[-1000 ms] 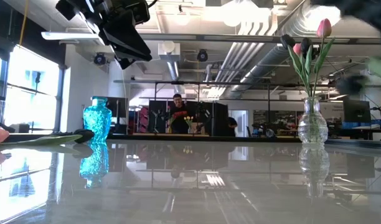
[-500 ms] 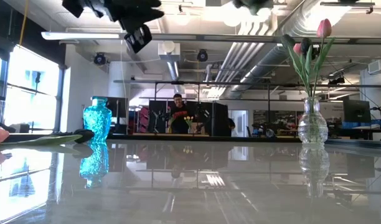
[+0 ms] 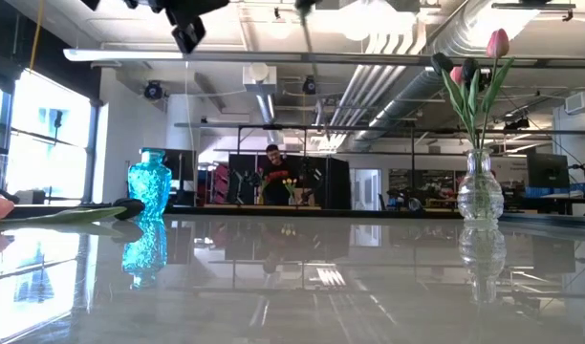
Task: Sort flowers into vase by color
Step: Put the black flower into the blue vase, then put the pink flower into the blue vase
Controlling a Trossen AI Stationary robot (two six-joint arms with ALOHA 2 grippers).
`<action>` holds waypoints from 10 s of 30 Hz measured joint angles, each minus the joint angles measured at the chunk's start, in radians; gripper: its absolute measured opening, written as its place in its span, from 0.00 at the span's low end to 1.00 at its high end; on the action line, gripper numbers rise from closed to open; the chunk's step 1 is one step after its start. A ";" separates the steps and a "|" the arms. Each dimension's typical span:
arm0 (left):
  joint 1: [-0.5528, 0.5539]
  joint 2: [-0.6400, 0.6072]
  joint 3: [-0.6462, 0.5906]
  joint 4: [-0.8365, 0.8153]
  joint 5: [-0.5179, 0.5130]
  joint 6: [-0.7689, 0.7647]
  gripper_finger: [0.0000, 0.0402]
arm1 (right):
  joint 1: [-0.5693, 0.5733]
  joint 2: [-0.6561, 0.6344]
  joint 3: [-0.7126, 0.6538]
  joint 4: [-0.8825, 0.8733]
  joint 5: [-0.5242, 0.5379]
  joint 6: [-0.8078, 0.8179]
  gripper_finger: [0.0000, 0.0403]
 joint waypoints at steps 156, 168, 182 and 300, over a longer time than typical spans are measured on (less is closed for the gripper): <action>0.888 -0.038 -0.042 -0.158 -0.192 0.314 0.00 | -0.341 0.072 -0.008 0.650 -0.817 -0.500 0.45; 0.888 -0.051 -0.042 -0.323 -0.240 0.307 0.30 | -0.367 0.072 -0.008 0.610 -0.818 -0.469 0.45; 0.887 -0.212 -0.024 -0.386 -0.241 0.240 0.45 | -0.397 0.072 -0.008 0.610 -0.961 -0.412 0.45; 0.241 -0.200 0.119 -0.622 0.040 0.414 0.45 | 0.308 0.223 -0.465 -0.361 -1.125 1.371 0.39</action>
